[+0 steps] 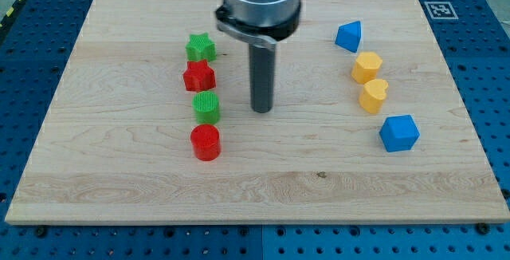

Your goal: Move the blue cube at the bottom of the yellow heart

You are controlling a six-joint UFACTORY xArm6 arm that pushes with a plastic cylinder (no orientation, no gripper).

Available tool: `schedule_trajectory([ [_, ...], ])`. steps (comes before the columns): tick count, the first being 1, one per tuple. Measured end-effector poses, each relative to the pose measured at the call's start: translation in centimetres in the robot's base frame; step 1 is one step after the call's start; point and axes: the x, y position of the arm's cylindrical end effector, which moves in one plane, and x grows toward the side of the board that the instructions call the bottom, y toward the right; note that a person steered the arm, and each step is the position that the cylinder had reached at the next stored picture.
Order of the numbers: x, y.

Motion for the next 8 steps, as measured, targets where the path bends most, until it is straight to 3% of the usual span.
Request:
schedule_trajectory([
  [3, -10.5, 0.7],
  [8, -10.5, 0.6],
])
